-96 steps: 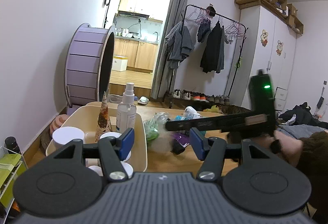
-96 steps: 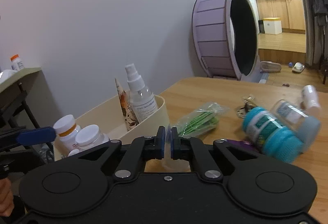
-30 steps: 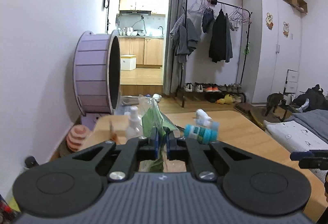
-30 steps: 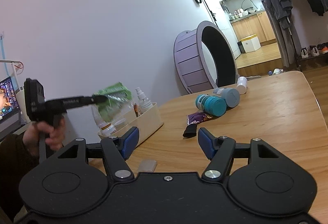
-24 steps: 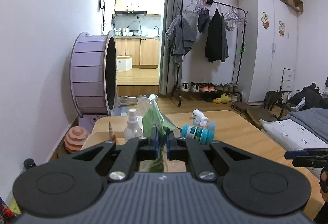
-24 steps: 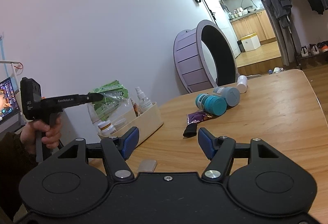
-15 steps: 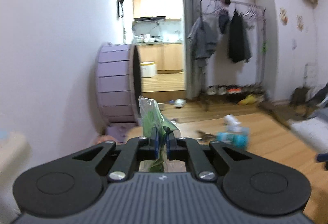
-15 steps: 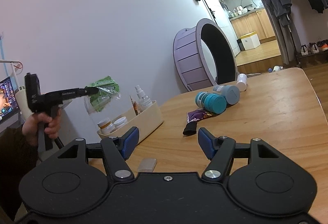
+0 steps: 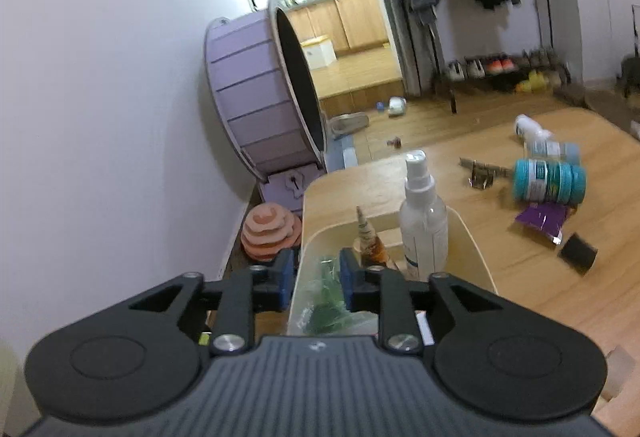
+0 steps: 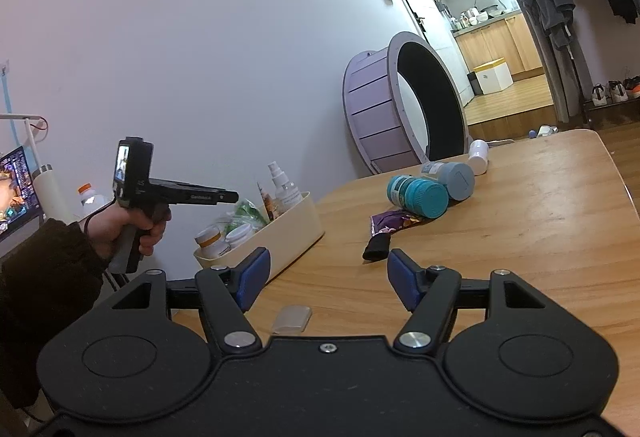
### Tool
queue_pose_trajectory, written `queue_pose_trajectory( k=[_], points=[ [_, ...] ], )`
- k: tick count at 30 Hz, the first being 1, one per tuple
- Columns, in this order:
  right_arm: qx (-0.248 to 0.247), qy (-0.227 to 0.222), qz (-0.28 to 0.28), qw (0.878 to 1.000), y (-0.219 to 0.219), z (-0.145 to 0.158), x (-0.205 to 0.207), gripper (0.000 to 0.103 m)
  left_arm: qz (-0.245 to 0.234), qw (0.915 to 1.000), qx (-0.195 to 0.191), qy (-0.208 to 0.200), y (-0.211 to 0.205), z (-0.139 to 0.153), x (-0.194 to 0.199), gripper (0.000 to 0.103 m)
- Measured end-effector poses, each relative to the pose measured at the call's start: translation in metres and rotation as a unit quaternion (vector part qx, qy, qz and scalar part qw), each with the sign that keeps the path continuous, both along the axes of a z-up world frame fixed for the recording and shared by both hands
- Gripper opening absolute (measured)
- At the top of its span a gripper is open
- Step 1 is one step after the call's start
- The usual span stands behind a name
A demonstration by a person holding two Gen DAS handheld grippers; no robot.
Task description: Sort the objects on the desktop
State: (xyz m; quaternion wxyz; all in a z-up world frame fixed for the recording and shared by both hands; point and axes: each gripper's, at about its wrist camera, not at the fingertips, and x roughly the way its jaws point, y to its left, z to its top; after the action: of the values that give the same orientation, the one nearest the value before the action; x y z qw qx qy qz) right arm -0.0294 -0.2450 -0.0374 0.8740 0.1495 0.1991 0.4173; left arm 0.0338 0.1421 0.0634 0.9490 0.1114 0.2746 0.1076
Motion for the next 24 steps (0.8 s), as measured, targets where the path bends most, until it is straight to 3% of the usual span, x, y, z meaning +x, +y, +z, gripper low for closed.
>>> queue_pose_trajectory(
  k=[3, 7, 14, 19, 22, 24],
  points=[
    [-0.001, 0.001, 0.001, 1.000, 0.001, 0.000, 0.001, 0.064, 0.004, 0.9993, -0.024, -0.029, 0.005, 0.011, -0.020, 0.039],
    [-0.002, 0.000, 0.003, 1.000, 0.001, 0.000, 0.000, 0.064, -0.053, 0.9931, -0.094, -0.046, -0.010, 0.019, -0.051, 0.041],
    [-0.007, -0.002, 0.016, 1.000, 0.004, 0.000, -0.003, 0.069, -0.182, 0.9645, -0.192, -0.002, -0.059, -0.013, -0.090, 0.041],
    [-0.010, 0.001, 0.047, 0.999, 0.009, 0.001, -0.006, 0.081, -0.218, 0.9572, -0.182, 0.057, -0.085, -0.046, -0.085, 0.041],
    [-0.021, -0.001, 0.080, 0.997, 0.015, 0.001, -0.010, 0.089, -0.244, 0.9473, -0.194, 0.074, -0.090, -0.058, -0.078, 0.043],
    [-0.029, -0.003, 0.103, 0.994, 0.019, 0.002, -0.013, 0.089, -0.248, 0.9484, -0.181, 0.080, -0.094, -0.064, -0.074, 0.046]
  ],
)
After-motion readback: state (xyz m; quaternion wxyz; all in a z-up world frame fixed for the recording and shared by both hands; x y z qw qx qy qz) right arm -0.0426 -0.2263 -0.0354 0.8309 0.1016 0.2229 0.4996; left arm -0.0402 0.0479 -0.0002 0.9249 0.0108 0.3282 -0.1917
